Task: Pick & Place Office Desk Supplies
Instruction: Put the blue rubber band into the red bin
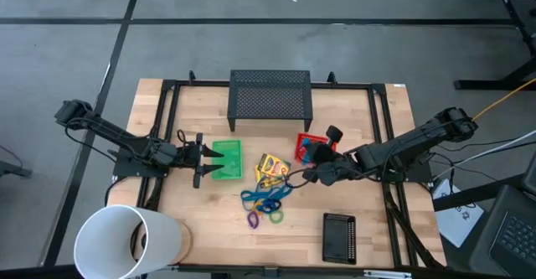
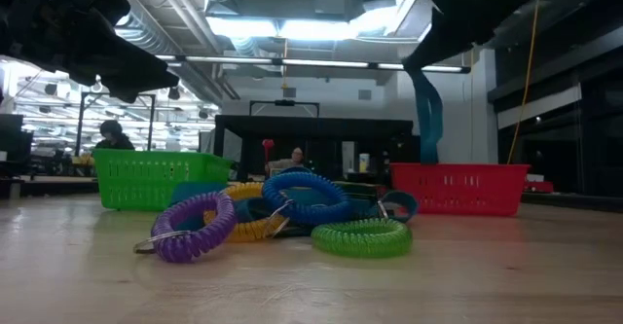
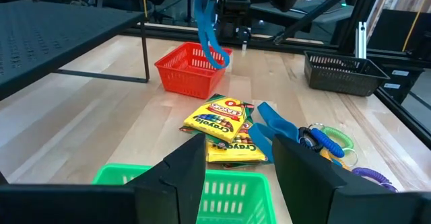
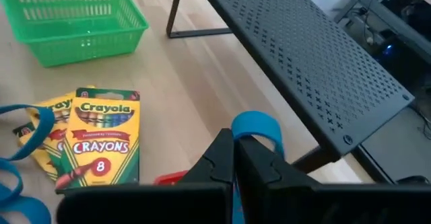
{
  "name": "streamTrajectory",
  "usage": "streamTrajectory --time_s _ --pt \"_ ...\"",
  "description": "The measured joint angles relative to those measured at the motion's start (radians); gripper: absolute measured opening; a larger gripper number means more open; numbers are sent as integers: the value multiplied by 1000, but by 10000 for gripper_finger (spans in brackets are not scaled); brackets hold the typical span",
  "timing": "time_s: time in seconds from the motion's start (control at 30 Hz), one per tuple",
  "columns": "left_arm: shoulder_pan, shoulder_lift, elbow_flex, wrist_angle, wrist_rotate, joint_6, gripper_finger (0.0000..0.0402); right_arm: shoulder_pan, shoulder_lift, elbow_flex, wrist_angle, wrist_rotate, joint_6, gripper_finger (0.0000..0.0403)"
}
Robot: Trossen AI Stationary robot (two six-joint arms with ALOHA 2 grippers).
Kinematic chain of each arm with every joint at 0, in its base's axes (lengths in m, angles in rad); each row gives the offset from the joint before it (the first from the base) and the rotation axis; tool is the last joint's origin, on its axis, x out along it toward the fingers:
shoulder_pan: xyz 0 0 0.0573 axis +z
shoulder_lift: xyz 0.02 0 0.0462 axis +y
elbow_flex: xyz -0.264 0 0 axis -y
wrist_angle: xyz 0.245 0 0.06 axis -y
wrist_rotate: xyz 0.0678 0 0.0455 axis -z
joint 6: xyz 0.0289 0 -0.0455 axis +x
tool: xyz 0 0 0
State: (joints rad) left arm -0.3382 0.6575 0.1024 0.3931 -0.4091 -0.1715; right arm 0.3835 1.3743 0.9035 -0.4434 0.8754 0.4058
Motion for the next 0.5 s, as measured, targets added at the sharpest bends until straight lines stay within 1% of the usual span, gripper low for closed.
streamTrajectory --time_s 0.23,0.37,0.5 --pt "0 0 0 0 0 0 169 0 -27 0 -8 47 2 2" --pt "0 0 0 0 -1 0 169 5 -56 0 -40 109 11 2" --pt "0 0 0 0 -1 0 169 4 -77 0 -75 120 43 2"
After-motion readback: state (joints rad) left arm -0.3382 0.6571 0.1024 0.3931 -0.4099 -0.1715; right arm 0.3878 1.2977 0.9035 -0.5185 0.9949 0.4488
